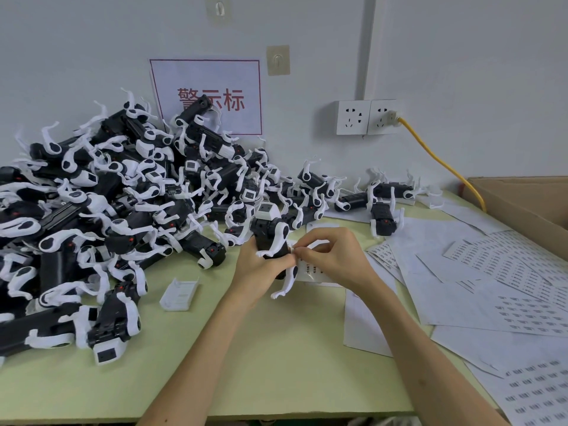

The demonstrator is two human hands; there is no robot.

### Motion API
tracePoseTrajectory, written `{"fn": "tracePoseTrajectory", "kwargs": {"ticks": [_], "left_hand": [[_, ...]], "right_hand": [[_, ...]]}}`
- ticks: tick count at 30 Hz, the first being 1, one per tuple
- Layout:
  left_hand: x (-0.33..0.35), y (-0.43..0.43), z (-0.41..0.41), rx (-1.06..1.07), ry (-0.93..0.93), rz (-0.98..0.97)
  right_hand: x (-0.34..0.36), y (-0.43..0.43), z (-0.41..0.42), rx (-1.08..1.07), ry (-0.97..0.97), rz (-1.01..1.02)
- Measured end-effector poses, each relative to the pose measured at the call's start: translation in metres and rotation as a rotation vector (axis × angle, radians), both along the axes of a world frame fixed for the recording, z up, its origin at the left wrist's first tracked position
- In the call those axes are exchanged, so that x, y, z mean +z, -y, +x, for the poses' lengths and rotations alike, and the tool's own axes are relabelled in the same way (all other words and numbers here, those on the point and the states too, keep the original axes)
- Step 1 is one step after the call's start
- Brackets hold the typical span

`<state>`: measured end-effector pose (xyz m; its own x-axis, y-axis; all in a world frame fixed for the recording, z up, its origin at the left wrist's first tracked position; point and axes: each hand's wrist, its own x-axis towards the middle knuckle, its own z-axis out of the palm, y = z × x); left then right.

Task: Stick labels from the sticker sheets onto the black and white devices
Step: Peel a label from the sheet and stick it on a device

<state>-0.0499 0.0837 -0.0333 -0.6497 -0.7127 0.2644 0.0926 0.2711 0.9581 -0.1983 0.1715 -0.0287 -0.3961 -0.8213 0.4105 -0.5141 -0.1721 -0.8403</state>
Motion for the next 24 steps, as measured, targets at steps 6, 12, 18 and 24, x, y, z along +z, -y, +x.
{"fn": "tracePoseTrajectory", "kwargs": {"ticks": [6, 12, 18, 24], "left_hand": [[-0.0003, 0.0008, -0.0009, 0.002, 0.075, -0.022], [0.0031, -0.0003, -0.0011, 0.036, 0.002, 0.235], [0.0044, -0.004, 0.0015, -0.003, 0.055, 0.151], [0.0036, -0.0049, 0.0007, 0.0, 0.119, -0.027]], "right_hand": [[0.0014, -0.0012, 0.0, 0.009, -0.063, 0.006], [0.0055, -0.007, -0.0052, 0.049, 0.006, 0.018], [0.0023, -0.0037, -0.0045, -0.042, -0.017, 0.037], [0.0024, -0.0027, -0.0029, -0.01, -0.029, 0.03]]}}
